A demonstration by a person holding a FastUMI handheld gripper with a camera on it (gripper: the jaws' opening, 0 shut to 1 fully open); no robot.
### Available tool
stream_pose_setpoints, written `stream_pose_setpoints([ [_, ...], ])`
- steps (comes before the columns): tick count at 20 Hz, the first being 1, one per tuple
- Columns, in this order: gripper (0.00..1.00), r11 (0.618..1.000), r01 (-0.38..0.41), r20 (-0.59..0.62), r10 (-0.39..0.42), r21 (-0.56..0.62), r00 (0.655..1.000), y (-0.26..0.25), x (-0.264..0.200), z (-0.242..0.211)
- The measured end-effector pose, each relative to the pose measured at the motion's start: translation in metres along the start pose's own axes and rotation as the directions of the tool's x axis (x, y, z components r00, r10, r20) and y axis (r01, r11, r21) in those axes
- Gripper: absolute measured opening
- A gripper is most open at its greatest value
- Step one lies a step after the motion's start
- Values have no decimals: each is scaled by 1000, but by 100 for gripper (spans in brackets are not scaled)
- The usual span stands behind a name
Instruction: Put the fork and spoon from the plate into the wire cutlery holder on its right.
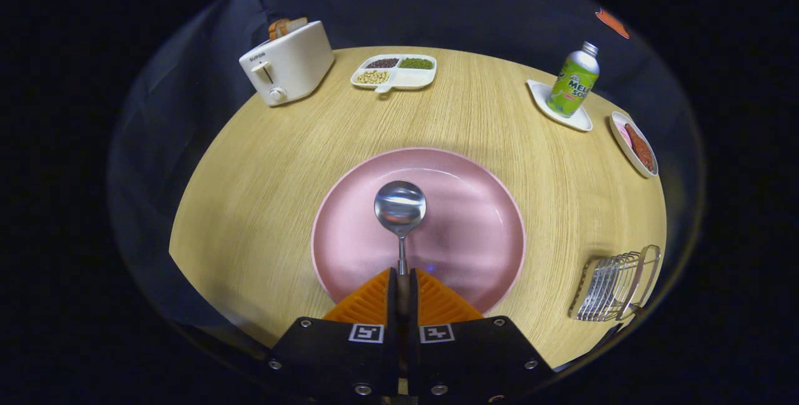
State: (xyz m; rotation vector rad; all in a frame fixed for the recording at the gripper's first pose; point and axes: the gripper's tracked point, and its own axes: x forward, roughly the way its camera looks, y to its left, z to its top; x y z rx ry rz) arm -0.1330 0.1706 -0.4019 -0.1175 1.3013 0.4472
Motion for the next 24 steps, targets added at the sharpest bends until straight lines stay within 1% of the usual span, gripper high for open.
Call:
stream_pose_setpoints([
  [8,6,996,28,96,-37,89,995,-32,-47,11],
  [13,6,987,61,146,-83,148,986,-65,-83,13],
  [17,6,974,115,143,-145,197,979,-96,-107,3],
  [24,7,951,163,149,-207,263,967,-141,-144,-11],
])
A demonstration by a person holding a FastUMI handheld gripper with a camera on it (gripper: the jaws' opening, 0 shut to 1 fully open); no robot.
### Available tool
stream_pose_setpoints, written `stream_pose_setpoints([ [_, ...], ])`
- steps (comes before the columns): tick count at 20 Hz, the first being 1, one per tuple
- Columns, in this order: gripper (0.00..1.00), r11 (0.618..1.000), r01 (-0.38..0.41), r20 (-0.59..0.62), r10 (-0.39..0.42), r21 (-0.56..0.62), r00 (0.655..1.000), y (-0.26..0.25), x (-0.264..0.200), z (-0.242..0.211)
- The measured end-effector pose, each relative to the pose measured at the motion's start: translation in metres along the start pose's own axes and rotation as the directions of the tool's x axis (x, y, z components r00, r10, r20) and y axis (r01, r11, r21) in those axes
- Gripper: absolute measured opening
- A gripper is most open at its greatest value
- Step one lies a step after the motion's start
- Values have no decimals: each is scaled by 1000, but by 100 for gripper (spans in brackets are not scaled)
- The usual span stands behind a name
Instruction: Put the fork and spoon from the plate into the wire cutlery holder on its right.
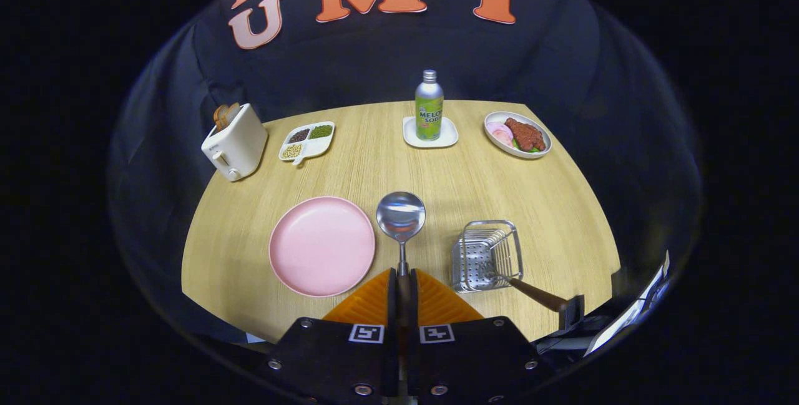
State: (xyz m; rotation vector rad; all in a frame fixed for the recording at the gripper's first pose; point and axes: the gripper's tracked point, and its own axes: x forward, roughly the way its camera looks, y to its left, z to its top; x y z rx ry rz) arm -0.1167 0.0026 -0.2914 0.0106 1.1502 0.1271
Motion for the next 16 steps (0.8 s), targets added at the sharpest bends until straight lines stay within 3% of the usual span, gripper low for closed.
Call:
stream_pose_setpoints([
  [5,7,998,61,-19,-61,10,998,-37,-12,-3],
  [16,7,992,122,-231,-128,-43,964,-82,-2,-31],
])
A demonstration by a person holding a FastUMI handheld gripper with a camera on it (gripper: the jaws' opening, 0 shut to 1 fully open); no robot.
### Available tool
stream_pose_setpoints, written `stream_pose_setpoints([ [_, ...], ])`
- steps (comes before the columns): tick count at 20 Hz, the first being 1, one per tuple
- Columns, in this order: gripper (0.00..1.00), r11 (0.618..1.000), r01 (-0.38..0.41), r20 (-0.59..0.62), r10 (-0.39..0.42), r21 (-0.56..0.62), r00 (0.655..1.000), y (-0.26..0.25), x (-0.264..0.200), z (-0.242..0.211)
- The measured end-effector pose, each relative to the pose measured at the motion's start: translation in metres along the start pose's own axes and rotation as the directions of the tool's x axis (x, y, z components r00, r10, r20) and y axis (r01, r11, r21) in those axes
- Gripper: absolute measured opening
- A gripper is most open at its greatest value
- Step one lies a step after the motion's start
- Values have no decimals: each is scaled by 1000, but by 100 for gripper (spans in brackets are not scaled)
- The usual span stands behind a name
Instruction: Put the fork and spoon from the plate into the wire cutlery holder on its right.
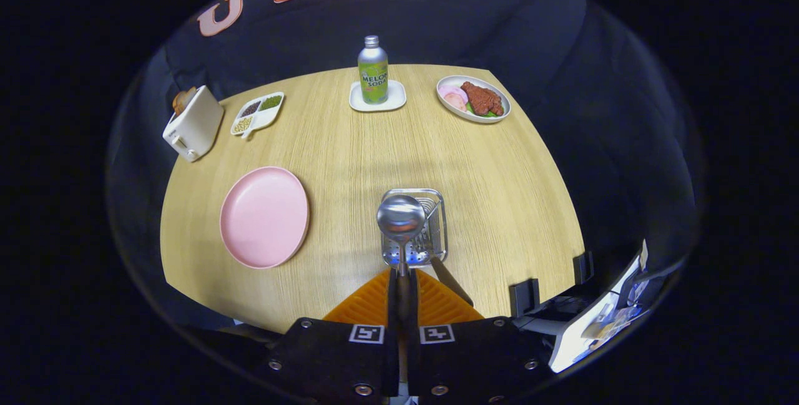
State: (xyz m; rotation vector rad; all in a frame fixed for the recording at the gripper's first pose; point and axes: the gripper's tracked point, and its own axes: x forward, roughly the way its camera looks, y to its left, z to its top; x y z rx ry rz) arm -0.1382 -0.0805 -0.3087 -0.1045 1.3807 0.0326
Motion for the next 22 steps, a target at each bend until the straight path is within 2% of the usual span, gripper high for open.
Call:
stream_pose_setpoints([
  [9,6,996,27,-127,-38,-87,991,-12,20,7],
  [15,8,988,14,-201,-46,-155,979,-11,37,9],
  [18,9,987,23,-187,-52,-158,981,-10,42,18],
  [22,10,990,32,-108,-48,-139,993,-8,43,33],
])
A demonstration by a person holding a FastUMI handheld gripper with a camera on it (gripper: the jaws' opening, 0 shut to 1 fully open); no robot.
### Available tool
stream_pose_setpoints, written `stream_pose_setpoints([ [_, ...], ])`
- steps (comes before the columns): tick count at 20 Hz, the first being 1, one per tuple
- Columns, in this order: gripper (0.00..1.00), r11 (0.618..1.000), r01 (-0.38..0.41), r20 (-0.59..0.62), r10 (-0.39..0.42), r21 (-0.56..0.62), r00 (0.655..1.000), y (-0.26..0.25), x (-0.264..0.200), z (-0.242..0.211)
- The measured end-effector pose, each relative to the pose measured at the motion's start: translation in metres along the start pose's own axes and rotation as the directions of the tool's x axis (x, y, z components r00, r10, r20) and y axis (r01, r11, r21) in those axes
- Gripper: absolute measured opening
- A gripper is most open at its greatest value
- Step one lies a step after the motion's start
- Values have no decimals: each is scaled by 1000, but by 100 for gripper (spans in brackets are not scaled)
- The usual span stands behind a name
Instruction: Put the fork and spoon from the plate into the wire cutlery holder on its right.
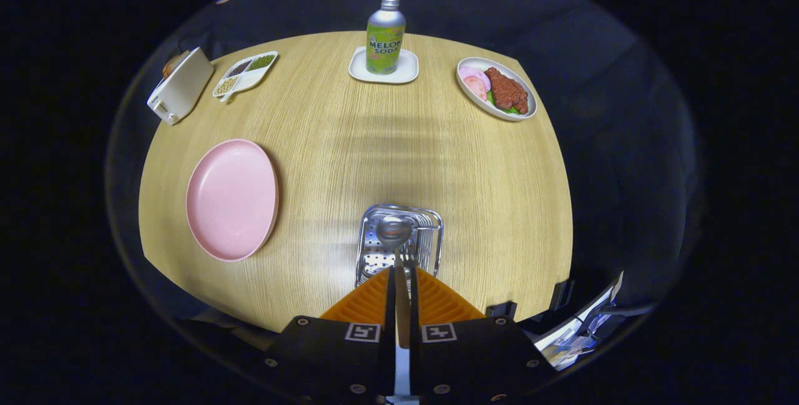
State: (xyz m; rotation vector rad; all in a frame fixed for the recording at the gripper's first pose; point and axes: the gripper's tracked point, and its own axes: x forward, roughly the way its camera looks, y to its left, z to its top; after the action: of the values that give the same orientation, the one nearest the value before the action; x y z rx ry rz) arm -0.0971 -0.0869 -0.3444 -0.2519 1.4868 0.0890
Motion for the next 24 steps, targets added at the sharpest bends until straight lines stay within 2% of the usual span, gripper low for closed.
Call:
stream_pose_setpoints([
  [5,13,999,-12,159,4,45,987,6,-15,25],
  [7,19,998,-13,237,-1,55,972,6,-23,38],
  [9,24,998,-42,326,28,37,945,17,-35,55],
  [12,56,998,-64,440,53,10,897,34,-51,73],
  [13,60,997,-73,476,63,4,877,41,-58,80],
  [14,71,997,-83,514,73,-5,854,47,-65,87],
  [18,88,994,-105,676,83,-8,733,63,-107,119],
  [22,92,990,-138,796,83,1,600,72,-154,147],
  [24,93,991,-131,840,76,-7,537,77,-178,157],
])
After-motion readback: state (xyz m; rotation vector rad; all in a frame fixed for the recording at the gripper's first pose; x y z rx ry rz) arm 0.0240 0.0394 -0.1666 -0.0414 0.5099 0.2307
